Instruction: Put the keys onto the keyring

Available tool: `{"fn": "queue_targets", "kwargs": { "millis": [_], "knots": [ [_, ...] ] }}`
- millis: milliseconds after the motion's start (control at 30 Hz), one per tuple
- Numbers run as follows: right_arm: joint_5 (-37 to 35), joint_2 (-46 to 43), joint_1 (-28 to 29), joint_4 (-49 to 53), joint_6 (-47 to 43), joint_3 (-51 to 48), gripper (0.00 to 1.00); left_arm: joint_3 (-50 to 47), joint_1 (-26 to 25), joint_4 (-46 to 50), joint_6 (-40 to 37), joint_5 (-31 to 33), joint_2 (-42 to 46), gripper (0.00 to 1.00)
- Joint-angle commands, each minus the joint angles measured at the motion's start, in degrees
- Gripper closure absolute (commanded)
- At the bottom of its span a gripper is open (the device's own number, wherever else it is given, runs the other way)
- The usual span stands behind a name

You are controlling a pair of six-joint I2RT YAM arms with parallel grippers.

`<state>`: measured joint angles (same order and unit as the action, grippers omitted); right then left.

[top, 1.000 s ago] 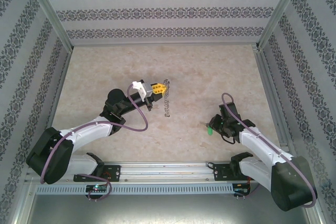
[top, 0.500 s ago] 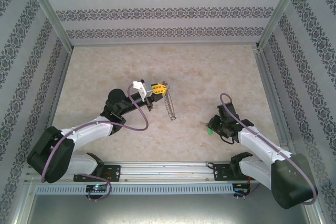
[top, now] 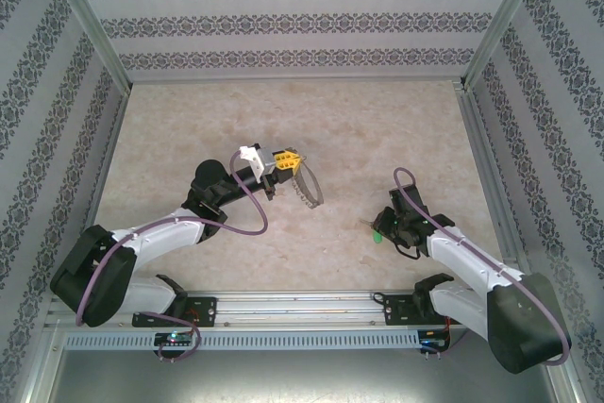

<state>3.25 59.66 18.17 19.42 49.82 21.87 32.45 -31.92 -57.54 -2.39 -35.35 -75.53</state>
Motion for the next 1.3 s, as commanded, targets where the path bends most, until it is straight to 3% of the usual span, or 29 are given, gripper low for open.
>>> {"fn": "queue_targets", "kwargs": {
  "millis": [0, 733, 867, 1267],
  "knots": [
    [-1.4, 0.7, 0.8, -0.8, 0.7, -0.4, 0.73, 0.2, -0.8, -5.4, 1.4, -1.3, -0.3, 1.0],
    [-2.4, 1.9, 1.3, -1.4, 0.5, 0.2, 0.88, 0.1, -0.9, -8.0, 2.4, -2.1, -2.3, 1.0],
    [-3.5, 0.5, 1.3, -0.3, 0.5, 0.2, 0.83, 0.3, -0.9, -8.5, 2.8, -2.3, -2.7, 1.0],
    [-3.8, 0.1, 1.2, -0.5, -0.4, 0.0, 0.84, 0.7, -0.9, -9.3, 3.6, -2.6, -3.4, 1.0]
  ]
}}
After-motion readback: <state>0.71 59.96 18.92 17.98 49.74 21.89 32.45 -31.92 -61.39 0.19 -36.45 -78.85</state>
